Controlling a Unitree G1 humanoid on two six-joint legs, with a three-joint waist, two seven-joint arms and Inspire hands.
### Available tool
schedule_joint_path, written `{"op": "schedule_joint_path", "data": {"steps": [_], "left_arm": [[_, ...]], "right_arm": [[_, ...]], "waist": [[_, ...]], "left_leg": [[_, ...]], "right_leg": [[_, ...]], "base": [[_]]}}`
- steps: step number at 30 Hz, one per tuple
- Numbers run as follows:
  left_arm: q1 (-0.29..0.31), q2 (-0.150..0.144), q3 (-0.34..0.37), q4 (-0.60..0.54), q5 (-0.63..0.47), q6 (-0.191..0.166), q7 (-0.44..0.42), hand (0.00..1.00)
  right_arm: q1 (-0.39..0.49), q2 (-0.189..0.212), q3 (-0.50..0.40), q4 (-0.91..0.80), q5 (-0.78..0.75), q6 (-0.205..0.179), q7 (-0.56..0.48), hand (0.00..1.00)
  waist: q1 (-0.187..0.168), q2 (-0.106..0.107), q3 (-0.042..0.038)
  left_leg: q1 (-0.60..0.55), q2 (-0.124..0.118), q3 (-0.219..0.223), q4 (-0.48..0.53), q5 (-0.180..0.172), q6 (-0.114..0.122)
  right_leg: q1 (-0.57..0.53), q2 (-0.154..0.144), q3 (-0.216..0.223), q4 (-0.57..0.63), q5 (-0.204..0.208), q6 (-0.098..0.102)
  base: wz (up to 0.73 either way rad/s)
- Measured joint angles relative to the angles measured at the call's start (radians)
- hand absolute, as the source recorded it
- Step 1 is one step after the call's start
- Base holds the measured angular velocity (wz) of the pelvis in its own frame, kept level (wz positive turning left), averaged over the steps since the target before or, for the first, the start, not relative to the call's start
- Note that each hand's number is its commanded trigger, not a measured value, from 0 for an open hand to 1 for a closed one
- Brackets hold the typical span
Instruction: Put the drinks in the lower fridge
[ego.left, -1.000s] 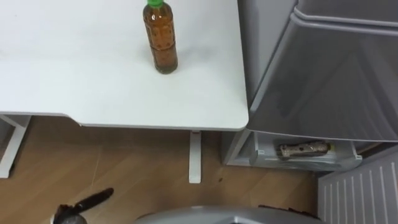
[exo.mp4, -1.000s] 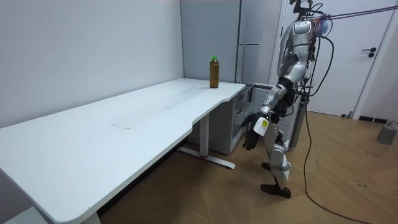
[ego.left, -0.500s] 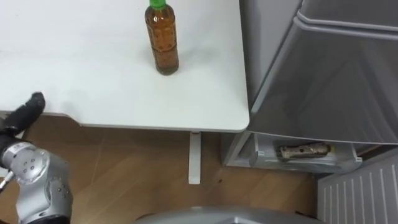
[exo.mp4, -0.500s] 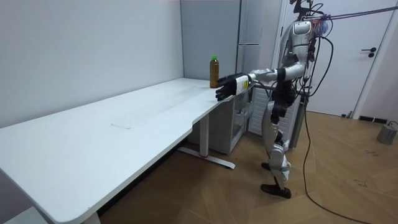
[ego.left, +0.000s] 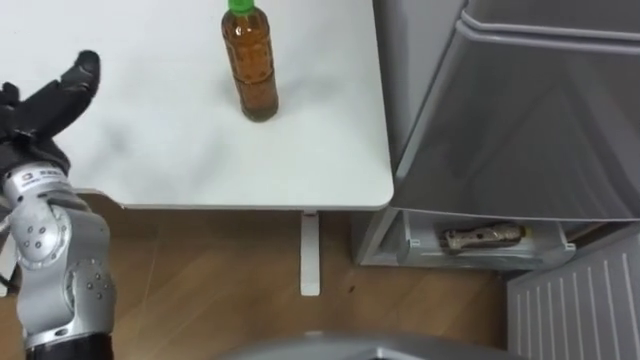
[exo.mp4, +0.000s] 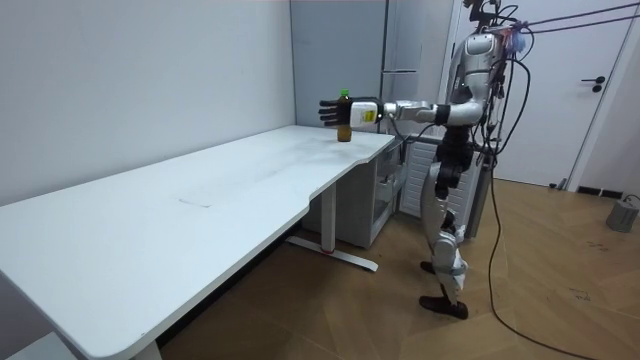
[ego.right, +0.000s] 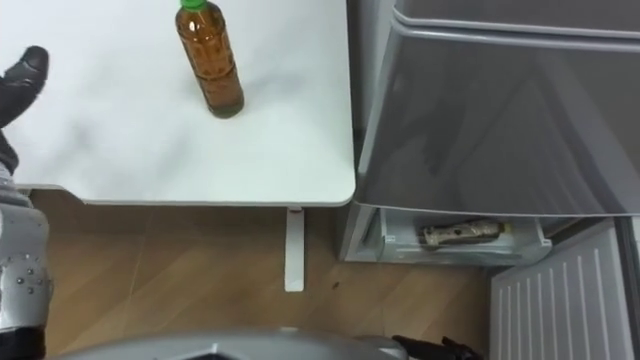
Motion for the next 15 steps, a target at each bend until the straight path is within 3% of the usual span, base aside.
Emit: {"op": "schedule_joint_path", "data": {"steps": [3,9,15], "left_arm": [[0.0,0.018,-0.029,0.001,0.002,0.037,-0.07,0.0],[-0.031,0.019,-0.039,0.003,0.032,0.132,-0.168,0.0],[-0.084,0.021,-0.04,0.003,0.053,0.2,-0.232,0.0]], "right_arm": [[0.004,0.0,-0.008,-0.001,0.013,0.008,0.003,0.0],[0.004,-0.004,-0.024,-0.008,0.045,0.039,0.003,0.0],[0.006,-0.004,-0.038,-0.019,0.051,0.076,-0.011,0.0]], "waist": [[-0.007,0.006,0.0039],[-0.024,0.018,0.0099],[-0.036,0.025,0.0081]], "left_leg": [[0.0,0.0,0.004,0.0,0.0,0.0],[0.011,0.0,0.02,-0.001,0.0,0.0],[0.018,0.005,0.026,-0.004,0.0,0.0]], "right_leg": [[-0.002,0.0,0.005,0.0,0.0,0.0],[-0.008,0.003,0.03,0.001,0.001,0.001],[-0.002,0.012,0.052,0.002,0.004,-0.002]], "base": [[-0.06],[-0.09],[-0.1]]}}
